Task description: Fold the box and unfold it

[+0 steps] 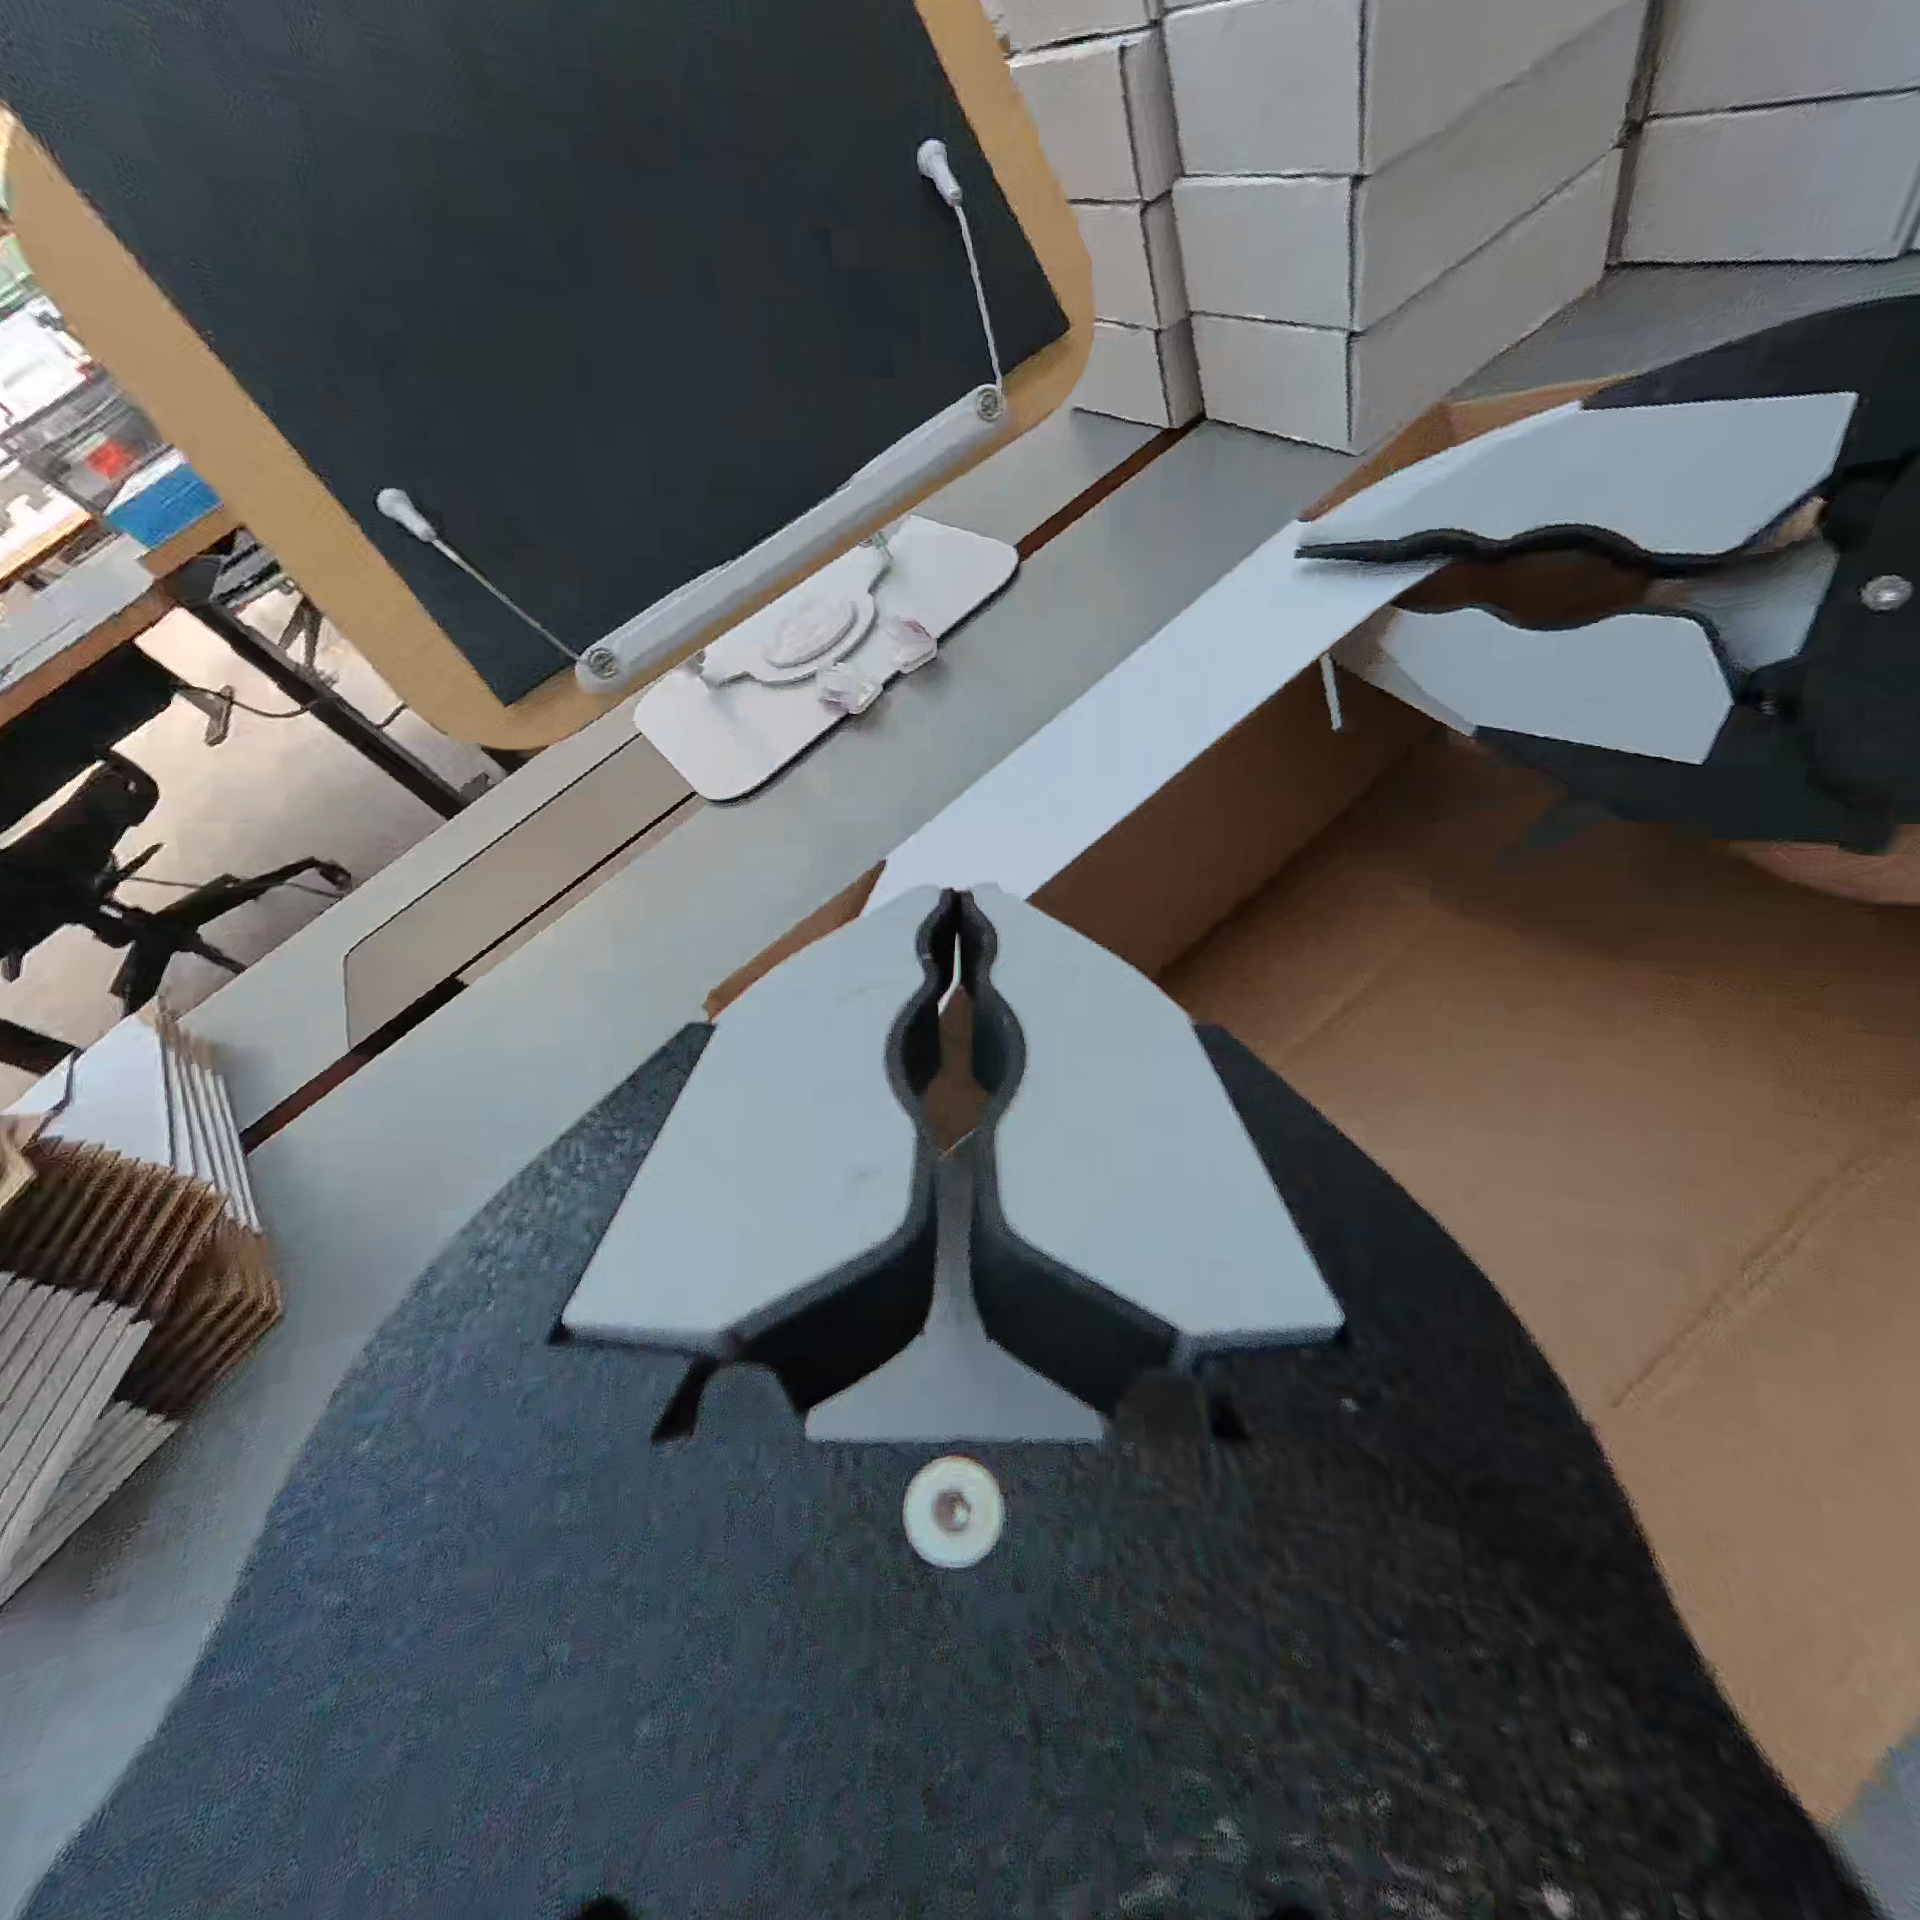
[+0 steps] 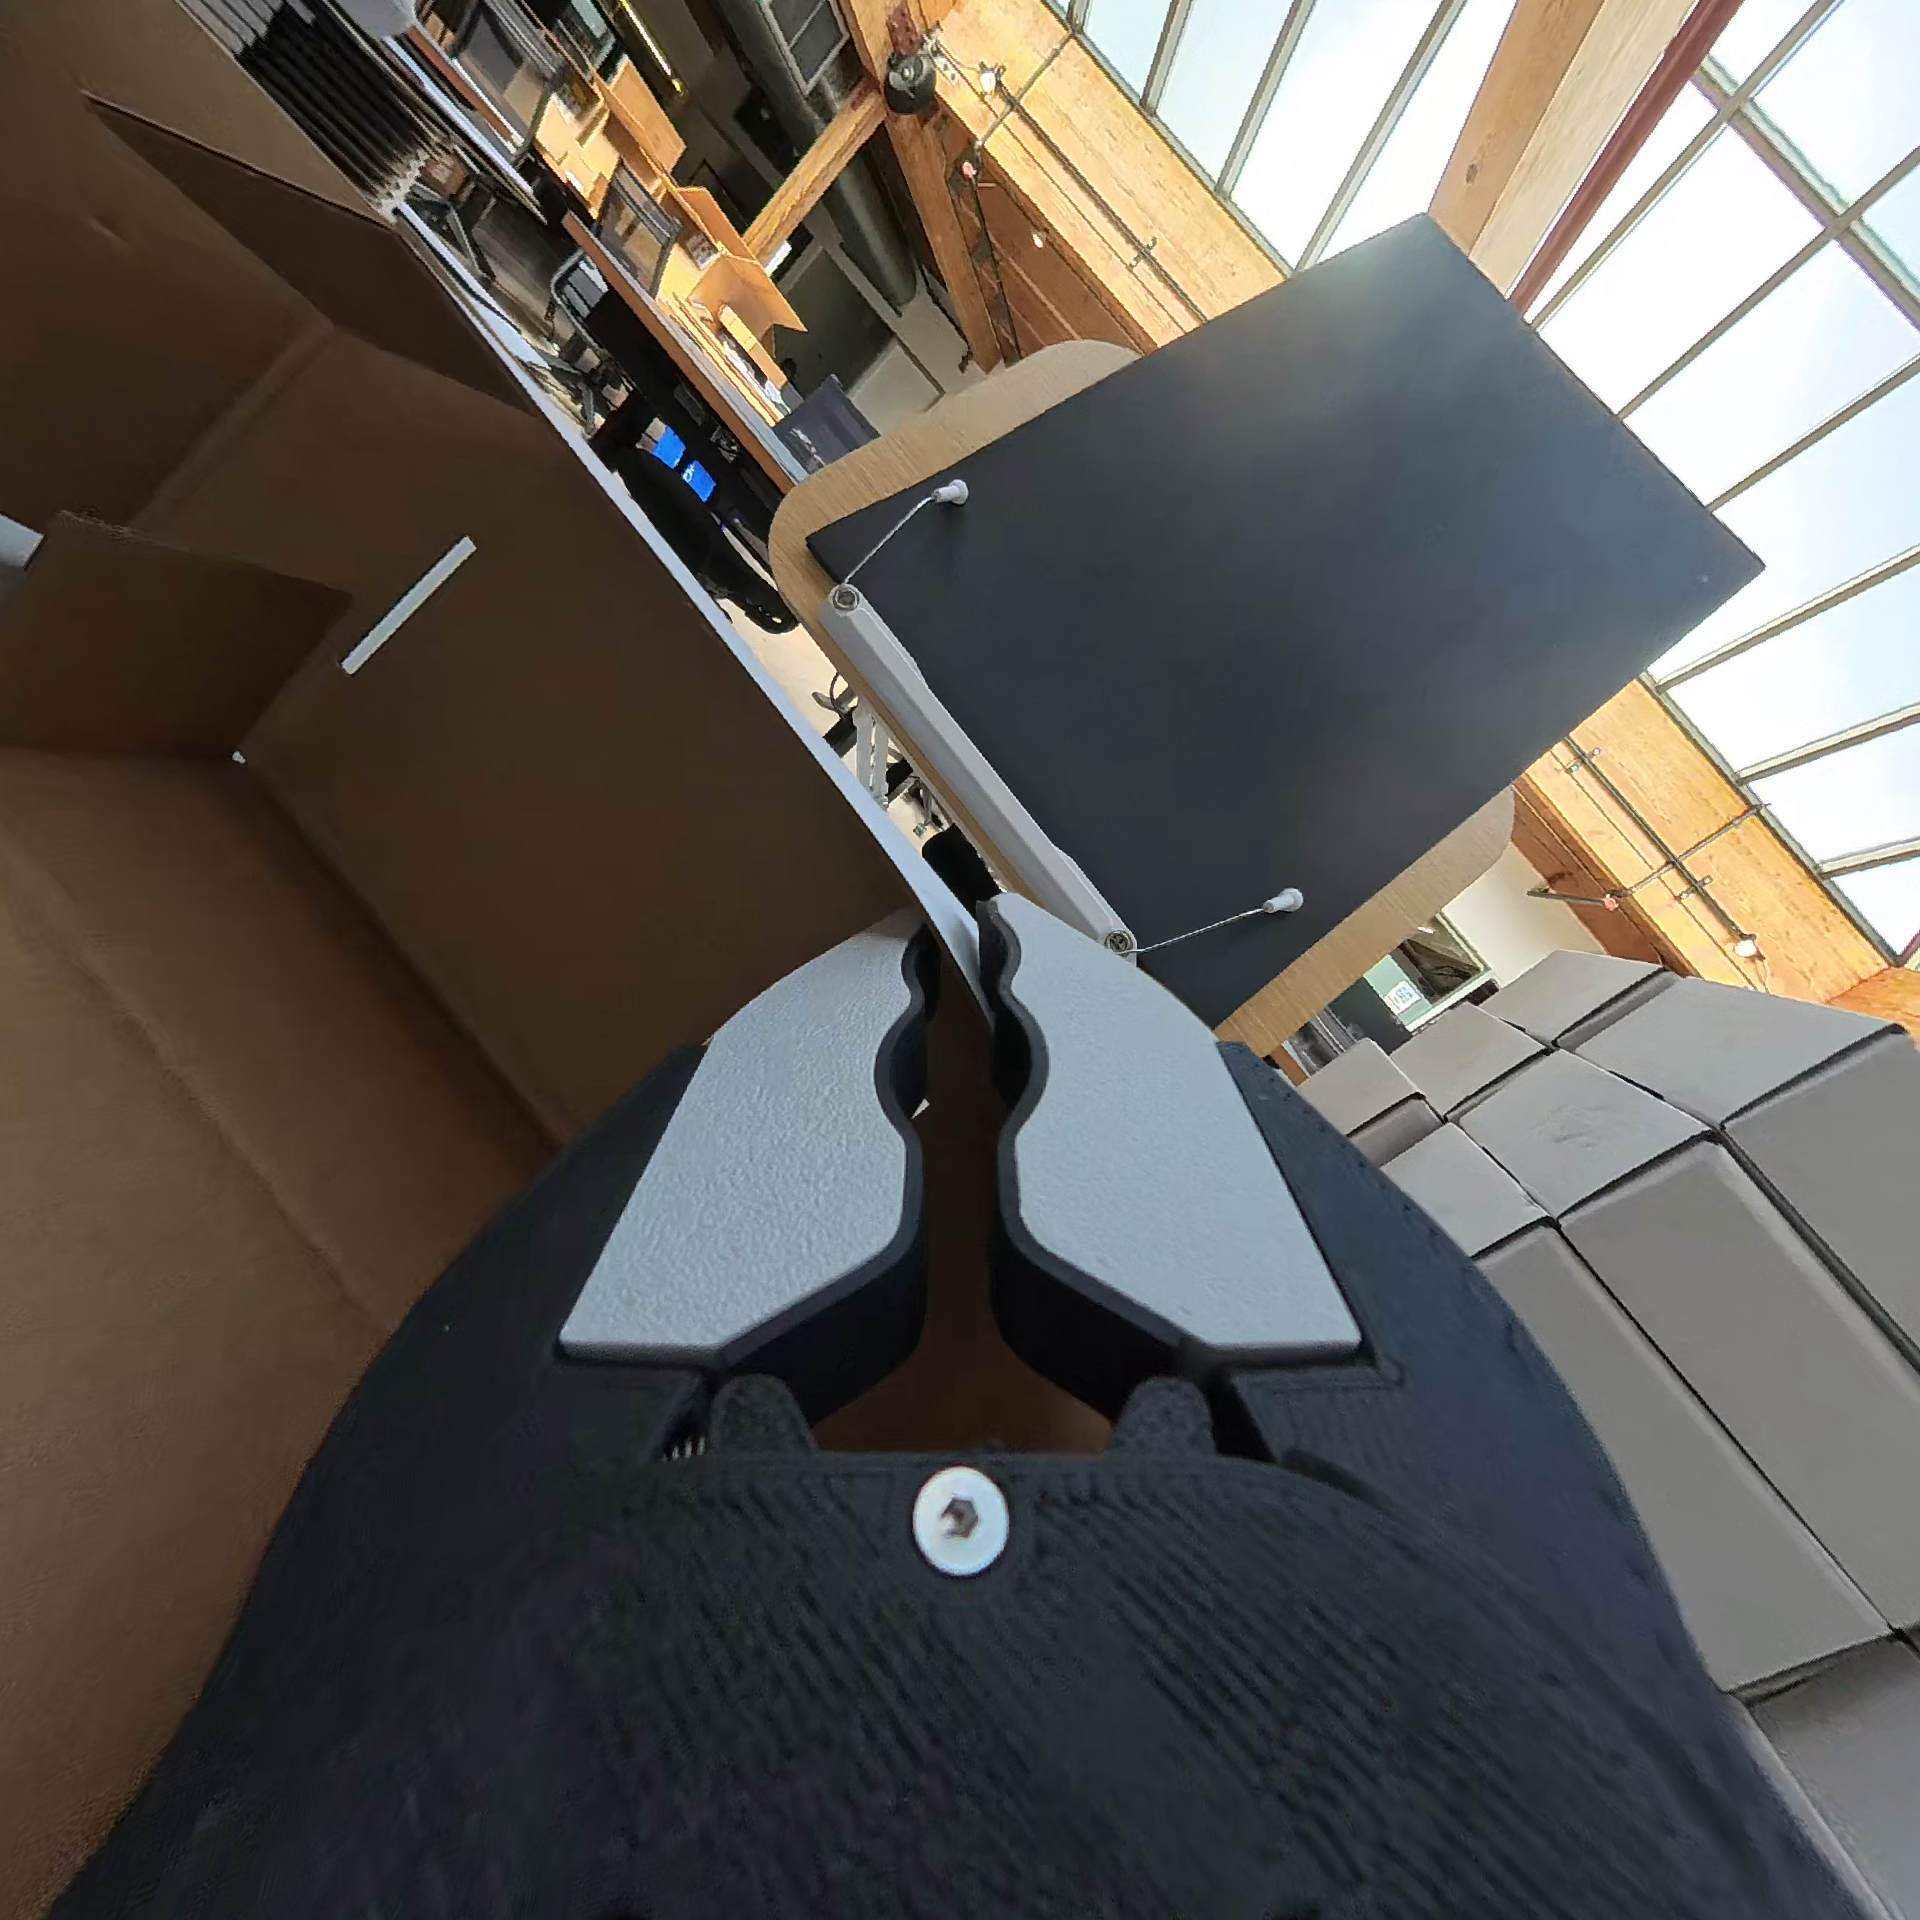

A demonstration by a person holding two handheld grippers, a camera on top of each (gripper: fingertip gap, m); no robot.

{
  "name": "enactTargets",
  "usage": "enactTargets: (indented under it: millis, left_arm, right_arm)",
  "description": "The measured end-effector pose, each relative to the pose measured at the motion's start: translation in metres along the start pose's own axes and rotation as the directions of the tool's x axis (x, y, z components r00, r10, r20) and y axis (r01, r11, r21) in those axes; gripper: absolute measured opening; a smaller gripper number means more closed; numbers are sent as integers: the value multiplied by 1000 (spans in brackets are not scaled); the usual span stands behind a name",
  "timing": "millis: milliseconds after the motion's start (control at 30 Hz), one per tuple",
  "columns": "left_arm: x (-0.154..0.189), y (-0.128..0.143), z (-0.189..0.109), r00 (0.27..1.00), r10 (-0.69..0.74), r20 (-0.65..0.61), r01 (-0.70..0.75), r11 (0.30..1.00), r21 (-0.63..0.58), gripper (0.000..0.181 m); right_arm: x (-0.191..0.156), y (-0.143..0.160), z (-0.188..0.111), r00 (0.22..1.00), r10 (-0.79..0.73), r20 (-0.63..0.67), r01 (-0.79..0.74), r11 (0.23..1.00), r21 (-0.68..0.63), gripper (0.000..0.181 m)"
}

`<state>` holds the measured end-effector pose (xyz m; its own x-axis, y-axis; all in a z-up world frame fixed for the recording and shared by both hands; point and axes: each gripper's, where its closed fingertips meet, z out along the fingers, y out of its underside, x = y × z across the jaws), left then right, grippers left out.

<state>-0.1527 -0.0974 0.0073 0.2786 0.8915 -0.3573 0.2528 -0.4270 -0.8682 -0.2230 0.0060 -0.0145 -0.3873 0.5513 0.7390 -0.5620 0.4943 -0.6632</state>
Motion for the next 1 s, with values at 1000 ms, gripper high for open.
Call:
enactTargets:
  millis: [1000]
  left_arm:
    - [-126, 39, 6, 998, -5, 68, 10, 997, -73, 20]
  right_arm:
    - [-10, -5, 3, 990, -129, 65, 127, 991, 30, 7]
